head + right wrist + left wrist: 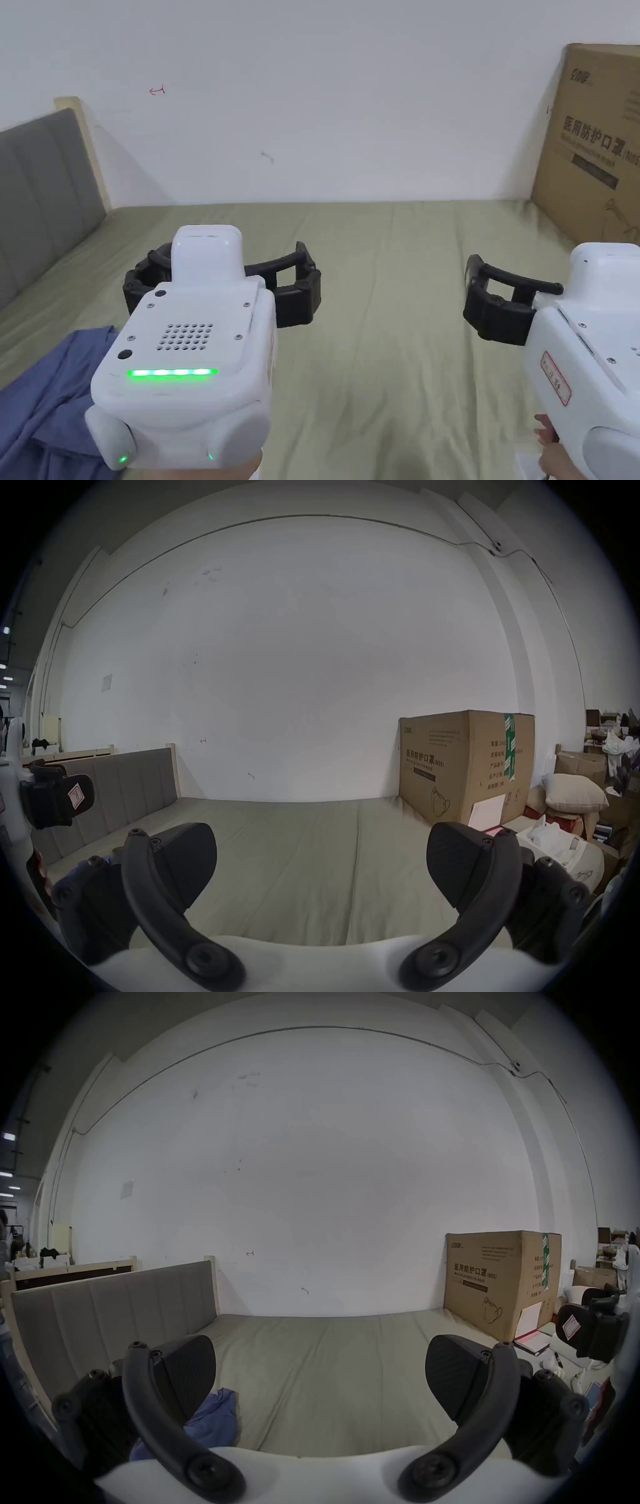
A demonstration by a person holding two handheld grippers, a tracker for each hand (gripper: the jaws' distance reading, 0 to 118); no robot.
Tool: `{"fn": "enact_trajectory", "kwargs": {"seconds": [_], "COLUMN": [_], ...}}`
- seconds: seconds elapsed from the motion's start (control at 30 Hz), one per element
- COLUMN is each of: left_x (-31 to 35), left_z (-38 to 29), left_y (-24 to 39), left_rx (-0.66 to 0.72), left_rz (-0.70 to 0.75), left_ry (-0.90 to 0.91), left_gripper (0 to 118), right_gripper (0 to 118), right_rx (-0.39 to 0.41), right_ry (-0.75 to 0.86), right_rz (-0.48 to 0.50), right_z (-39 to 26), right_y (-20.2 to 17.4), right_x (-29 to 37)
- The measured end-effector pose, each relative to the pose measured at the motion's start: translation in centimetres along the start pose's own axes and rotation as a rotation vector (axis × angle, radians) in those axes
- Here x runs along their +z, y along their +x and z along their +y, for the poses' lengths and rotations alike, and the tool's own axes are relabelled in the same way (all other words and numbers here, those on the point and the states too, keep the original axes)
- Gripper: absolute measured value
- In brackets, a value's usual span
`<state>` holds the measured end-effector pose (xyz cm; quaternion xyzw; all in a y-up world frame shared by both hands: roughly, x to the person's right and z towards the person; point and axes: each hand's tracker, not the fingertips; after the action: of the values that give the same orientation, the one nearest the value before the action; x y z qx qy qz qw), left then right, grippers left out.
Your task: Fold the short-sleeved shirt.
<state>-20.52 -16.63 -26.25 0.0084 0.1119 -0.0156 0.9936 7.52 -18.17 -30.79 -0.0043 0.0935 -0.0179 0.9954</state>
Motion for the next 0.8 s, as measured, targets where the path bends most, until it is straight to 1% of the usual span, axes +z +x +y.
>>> {"fn": "enact_trajectory", "kwargs": {"seconds": [0.07, 0.47, 0.8], "left_x": [0.01, -0.05, 0.06], "left_z": [-0.06, -0.54, -0.92], "left_y": [0.06, -0.21, -0.47], "left_rx": [-0.009, 0.006, 0.021], "left_rz": [-0.008, -0.017, -0.031], "left_ry": [-0.005, -0.023, -0.041], "left_gripper": [118, 118, 118], "right_gripper": [118, 118, 118], "right_rx": [0.011, 0.064, 0.058], "right_ry": [-0.011, 0.006, -0.006], "right_rz": [-0.019, -0.009, -0.026], "right_z": [-0.14, -0.19, -0.50], "right_y": [-0.06, -0.88, -0.89], "right_x": [-0.04, 0.29, 0.34]}}
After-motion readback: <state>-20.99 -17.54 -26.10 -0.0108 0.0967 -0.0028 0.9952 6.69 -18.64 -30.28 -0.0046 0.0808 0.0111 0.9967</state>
